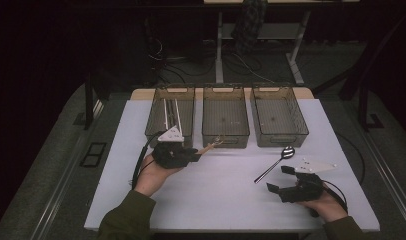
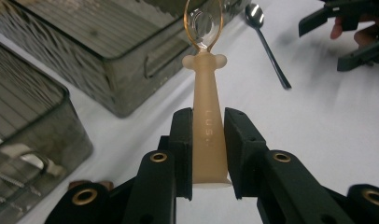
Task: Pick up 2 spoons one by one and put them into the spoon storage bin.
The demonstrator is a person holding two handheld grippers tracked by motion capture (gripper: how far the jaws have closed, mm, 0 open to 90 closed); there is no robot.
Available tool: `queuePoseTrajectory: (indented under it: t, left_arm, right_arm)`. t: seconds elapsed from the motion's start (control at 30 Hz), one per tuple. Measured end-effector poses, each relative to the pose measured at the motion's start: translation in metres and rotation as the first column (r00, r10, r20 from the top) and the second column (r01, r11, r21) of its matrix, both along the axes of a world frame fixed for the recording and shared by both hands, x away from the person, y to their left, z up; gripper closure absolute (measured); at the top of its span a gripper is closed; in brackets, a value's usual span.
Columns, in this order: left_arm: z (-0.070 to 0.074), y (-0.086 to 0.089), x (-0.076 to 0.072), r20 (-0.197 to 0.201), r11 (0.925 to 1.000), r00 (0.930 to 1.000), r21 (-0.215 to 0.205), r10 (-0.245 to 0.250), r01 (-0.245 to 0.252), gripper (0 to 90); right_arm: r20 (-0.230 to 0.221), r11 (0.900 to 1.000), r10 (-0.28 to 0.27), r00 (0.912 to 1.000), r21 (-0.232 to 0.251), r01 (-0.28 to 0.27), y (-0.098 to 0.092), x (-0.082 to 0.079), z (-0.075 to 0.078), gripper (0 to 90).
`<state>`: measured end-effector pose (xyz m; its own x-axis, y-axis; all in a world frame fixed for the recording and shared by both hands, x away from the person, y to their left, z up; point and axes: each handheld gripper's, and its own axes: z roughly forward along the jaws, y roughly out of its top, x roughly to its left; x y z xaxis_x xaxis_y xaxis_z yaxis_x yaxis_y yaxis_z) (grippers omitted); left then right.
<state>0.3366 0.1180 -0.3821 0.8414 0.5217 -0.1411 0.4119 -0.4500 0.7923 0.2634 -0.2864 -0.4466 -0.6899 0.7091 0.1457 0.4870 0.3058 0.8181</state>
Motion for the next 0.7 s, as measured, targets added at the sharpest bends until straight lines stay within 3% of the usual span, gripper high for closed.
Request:
queuePoseTrajectory:
  t: [0.7]
  left_arm:
    - [0.016, -0.026, 0.039, 0.005, 0.9995, 0.9995, 0.009, 0.030, -0.030, 72.6]
  right_arm:
    - [0.005, 1.000, -0.017, 0.9998, 0.012, 0.017, 0.000, 0.000, 0.001, 12.1]
